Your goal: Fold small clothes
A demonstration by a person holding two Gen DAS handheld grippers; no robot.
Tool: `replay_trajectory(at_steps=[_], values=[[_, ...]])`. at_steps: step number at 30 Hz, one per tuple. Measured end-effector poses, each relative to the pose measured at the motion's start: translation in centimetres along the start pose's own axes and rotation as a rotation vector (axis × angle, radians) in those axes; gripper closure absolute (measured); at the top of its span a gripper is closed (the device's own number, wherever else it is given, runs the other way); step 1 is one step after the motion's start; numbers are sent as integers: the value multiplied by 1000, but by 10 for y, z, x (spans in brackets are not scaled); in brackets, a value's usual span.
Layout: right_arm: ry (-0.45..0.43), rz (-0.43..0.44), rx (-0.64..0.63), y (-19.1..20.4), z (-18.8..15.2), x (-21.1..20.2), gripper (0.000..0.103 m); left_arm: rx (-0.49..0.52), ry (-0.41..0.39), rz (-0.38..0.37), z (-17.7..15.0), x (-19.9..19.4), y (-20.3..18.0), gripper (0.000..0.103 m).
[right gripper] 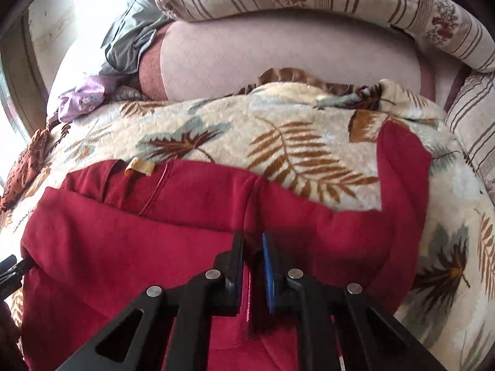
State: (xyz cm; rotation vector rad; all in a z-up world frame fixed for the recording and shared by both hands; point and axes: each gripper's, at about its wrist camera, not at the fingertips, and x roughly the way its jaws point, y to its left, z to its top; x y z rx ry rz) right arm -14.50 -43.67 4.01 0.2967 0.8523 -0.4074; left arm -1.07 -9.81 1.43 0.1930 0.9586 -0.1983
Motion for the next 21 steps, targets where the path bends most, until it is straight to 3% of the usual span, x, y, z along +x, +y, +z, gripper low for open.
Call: replay_trajectory(at_steps=[5, 9, 10, 12, 13, 17, 21], values=[[87, -18, 11, -11, -4, 29, 93, 22, -5, 19, -2, 1, -6, 17], [62, 29, 81, -28, -2, 1, 90, 1, -18, 8, 0, -5, -1, 17], [45, 33, 97, -34, 0, -7, 87, -5, -25, 5, 1, -8, 0, 17], [6, 29, 129, -50, 4, -26, 58, -16, -35, 3, 3, -11, 2, 17], [-19, 11, 147, -59, 7, -35, 36, -20, -36, 1, 3, -12, 3, 17], [-82, -126, 167, -91, 19, -53, 32, -31, -41, -2, 4, -15, 4, 17], [-58, -155, 222, -121, 42, -37, 32, -27, -39, 4, 4, -14, 2, 17]])
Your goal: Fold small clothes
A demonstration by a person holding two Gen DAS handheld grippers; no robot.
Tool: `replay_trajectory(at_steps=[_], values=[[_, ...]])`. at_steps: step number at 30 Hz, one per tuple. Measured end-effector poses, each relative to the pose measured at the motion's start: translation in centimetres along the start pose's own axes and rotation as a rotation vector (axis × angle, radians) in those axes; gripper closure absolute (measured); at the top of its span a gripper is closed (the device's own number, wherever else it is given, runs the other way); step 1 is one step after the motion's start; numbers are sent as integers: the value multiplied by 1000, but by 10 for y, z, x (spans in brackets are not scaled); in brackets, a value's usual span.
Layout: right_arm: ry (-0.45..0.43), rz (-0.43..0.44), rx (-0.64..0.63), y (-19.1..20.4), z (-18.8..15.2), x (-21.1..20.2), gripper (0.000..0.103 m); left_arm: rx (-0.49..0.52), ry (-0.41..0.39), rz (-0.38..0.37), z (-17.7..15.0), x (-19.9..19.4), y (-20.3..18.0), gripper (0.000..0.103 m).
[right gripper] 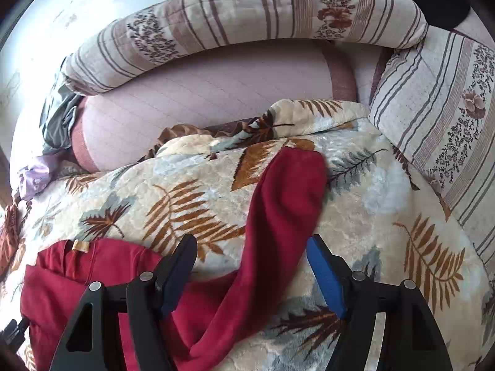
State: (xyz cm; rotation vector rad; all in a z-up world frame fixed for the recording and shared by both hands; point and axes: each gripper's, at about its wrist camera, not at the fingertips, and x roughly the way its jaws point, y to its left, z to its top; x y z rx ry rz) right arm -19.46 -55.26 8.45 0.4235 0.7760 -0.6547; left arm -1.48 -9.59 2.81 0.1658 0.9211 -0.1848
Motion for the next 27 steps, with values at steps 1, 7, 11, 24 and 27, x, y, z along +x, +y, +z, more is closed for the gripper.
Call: replay_trajectory(at_steps=[1, 7, 11, 24, 27], values=[[18, -11, -5, -2, 7, 10, 32, 1, 1, 0, 0, 0, 0, 17], [109, -108, -90, 9, 34, 78, 32, 12, 10, 11, 0, 7, -1, 17], [166, -127, -64, 6, 38, 118, 34, 18, 14, 11, 0, 10, -1, 17], [52, 28, 129, -69, 37, 58, 92, 12, -8, 11, 2, 2, 3, 17], [2, 126, 190, -85, 32, 17, 93, -2, -23, -8, 3, -5, 7, 17]])
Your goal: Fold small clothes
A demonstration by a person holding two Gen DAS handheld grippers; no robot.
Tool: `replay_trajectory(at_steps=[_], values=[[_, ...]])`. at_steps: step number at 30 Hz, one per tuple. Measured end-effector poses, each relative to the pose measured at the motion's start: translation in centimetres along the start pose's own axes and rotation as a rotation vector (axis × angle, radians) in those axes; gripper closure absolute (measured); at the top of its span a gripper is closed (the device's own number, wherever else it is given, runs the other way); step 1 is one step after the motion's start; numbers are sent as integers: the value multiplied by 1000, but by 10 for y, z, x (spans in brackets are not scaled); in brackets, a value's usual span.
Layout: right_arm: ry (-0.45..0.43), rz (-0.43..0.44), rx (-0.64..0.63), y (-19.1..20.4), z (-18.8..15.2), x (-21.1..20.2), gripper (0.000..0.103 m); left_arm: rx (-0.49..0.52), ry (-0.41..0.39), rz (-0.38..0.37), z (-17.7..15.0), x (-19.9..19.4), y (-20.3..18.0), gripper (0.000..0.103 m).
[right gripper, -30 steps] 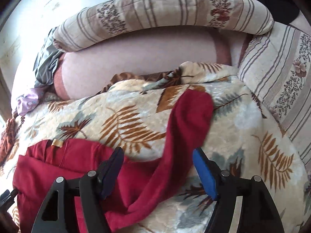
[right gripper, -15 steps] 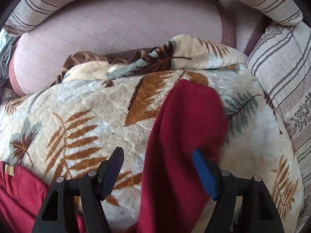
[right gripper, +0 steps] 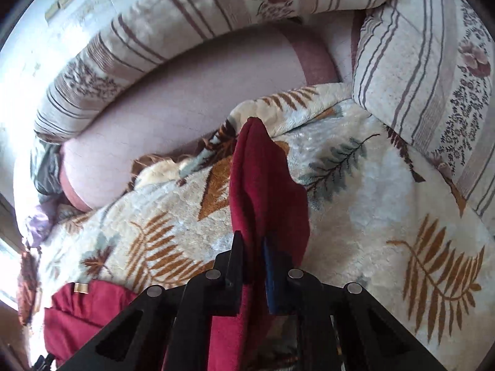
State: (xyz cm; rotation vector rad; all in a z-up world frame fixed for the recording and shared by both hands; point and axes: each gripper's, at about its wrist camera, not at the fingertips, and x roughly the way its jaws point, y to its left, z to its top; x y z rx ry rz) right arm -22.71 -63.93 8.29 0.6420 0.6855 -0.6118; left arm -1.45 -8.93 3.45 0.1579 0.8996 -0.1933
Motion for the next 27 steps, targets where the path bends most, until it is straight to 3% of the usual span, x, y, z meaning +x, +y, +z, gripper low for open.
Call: replay_trajectory(at_steps=[5, 11, 15, 18, 22, 23, 24, 25, 26, 27], values=[[-39, 200, -12, 19, -11, -64, 93, -29, -21, -34, 3, -10, 5, 17], [-1, 402, -252, 128, -45, -100, 93, -66, -43, -76, 7, -18, 11, 17], [88, 505, -398, 206, -91, -83, 93, -89, -49, -100, 9, -19, 16, 17], [190, 527, -478, 250, -145, -46, 93, -104, -37, -132, 10, -17, 18, 17], [394, 476, -533, 275, -216, 15, 91, -111, -26, -165, 10, -17, 18, 17], [395, 480, -517, 268, -220, 16, 91, -109, -27, -171, 9, -17, 17, 17], [360, 496, -502, 263, -219, 10, 88, -106, -27, -178, 9, -17, 16, 17], [341, 506, -496, 258, -215, 2, 70, -103, -25, -184, 9, -17, 15, 17], [334, 511, -487, 252, -209, -2, 45, -98, -22, -190, 8, -18, 12, 17], [309, 521, -472, 244, -204, -13, 37, -87, -18, -195, 8, -19, 9, 17]])
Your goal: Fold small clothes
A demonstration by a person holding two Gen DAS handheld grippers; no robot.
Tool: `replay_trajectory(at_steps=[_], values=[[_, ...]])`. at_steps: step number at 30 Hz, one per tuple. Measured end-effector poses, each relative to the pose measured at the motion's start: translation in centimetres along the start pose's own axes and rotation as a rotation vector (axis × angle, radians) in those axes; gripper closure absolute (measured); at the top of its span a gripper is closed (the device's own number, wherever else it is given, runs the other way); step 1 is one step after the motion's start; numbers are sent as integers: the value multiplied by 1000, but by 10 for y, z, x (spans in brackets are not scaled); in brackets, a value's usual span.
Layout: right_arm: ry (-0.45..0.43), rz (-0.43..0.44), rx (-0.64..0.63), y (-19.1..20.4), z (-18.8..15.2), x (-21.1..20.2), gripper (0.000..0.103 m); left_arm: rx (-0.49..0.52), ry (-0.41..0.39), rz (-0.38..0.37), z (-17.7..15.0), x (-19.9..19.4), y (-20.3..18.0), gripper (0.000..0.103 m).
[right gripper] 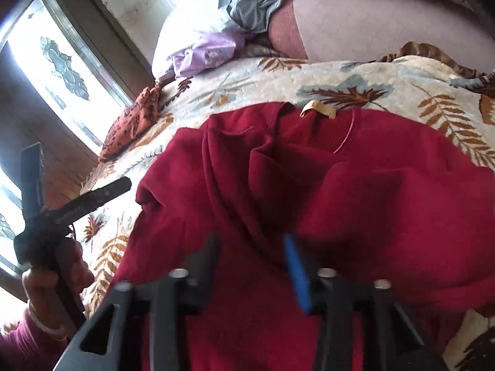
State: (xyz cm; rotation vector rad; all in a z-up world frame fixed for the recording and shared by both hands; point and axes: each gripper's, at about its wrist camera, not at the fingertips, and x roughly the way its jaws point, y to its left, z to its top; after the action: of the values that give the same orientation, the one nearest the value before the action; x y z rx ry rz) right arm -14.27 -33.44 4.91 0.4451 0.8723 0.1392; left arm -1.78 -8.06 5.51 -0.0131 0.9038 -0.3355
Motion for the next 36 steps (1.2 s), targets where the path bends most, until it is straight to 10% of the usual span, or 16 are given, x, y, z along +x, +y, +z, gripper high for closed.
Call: replay_trajectory(at_steps=[9, 25, 28, 30, 36], values=[[-164, -126, 67, -43, -21, -88, 31, 56, 21, -79, 20, 2, -48, 17], [-219, -154, 184, -93, -22, -114, 31, 233, 57, 30, 27, 65, -119, 20], [-220, -145, 184, -93, -22, -114, 31, 266, 87, 44, 28, 76, -128, 42], [-223, -146, 179, -92, -22, -115, 31, 266, 122, 31, 28, 84, -128, 74], [-235, -155, 189, -94, -23, -119, 30, 217, 89, -22, 37, 53, -112, 93]])
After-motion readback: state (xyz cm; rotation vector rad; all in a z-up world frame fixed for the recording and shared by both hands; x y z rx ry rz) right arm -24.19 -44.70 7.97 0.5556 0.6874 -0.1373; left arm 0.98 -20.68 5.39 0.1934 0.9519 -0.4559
